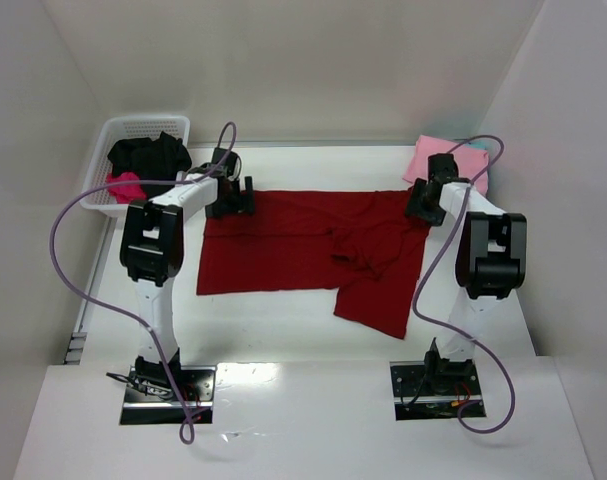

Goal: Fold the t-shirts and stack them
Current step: Fold the flattened tshirt in 1/3 of the way

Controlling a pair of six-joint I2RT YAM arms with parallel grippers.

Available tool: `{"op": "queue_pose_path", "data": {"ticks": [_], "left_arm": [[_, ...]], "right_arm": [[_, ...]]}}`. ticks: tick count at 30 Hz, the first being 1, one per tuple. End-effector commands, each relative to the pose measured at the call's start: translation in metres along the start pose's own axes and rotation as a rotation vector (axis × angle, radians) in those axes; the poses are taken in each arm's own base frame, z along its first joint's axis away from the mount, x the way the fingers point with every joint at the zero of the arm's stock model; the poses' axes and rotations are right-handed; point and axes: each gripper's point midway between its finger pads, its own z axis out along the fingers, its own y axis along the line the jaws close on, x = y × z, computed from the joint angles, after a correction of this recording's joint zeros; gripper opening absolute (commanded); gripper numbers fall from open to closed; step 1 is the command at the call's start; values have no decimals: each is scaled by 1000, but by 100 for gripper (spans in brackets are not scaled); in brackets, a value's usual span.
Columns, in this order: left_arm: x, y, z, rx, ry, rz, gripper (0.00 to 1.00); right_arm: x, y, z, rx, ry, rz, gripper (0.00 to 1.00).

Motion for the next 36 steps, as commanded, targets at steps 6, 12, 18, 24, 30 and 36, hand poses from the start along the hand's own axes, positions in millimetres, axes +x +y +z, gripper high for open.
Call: {"op": "queue_pose_path", "data": {"ticks": [6,12,18,24,30,36], "left_arm": [[15,10,-45,-13,21,9,99],[-16,3,-95,25,-100,10,99],[-17,-4,-140,92,-154,-25,99],[30,-2,-168,161,-128,-74,99],[71,2,-183,196,-77,-100,99],[104,11,-181,175,7,-101,99]], "right_arm": [[-39,14,-53,-92,-150,-7,70],[-39,15,-90,-123,-198,3,81],[-9,13,-117,-145,-149,95,100],[48,24,-140,-133,-64,134,100],[112,21,-153,-66,92,112,100],[103,12,-173,24,132,10,100]]}}
